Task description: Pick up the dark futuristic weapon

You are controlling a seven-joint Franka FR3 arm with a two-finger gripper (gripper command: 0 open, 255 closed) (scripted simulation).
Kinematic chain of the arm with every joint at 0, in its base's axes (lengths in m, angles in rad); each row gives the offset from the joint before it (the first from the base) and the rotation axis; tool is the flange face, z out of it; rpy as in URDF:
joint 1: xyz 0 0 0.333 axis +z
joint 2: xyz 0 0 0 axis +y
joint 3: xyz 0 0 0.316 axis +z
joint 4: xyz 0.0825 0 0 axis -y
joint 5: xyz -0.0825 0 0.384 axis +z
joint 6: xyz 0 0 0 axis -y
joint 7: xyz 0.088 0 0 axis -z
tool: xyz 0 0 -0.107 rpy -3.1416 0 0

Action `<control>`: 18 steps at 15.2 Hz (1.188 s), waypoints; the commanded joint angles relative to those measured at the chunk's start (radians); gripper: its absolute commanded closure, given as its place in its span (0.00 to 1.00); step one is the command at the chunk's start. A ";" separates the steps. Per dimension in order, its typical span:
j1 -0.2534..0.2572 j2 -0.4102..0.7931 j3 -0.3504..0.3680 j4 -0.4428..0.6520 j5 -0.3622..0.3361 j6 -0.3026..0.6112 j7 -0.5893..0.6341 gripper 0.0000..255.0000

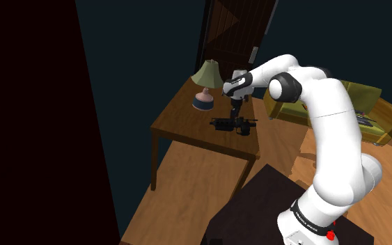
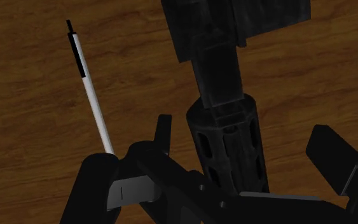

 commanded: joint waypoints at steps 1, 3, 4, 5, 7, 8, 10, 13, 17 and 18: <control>-0.007 0.029 0.005 0.013 0.005 0.016 -0.002 0.00; -0.009 0.046 0.008 0.014 0.008 0.032 -0.002 0.00; -0.010 0.054 0.010 0.014 0.010 0.040 -0.002 0.00; -0.011 0.059 0.011 0.015 0.011 0.045 -0.002 0.00; -0.011 0.060 0.011 0.015 0.011 0.044 -0.001 0.00; -0.011 0.059 0.011 0.014 0.011 0.045 -0.002 1.00; -0.011 0.059 0.011 0.015 0.011 0.044 -0.002 1.00; -0.011 0.059 0.011 0.015 0.011 0.044 -0.002 1.00; -0.011 0.060 0.011 0.015 0.011 0.044 -0.001 1.00; -0.010 0.051 0.009 0.014 0.009 0.037 -0.002 1.00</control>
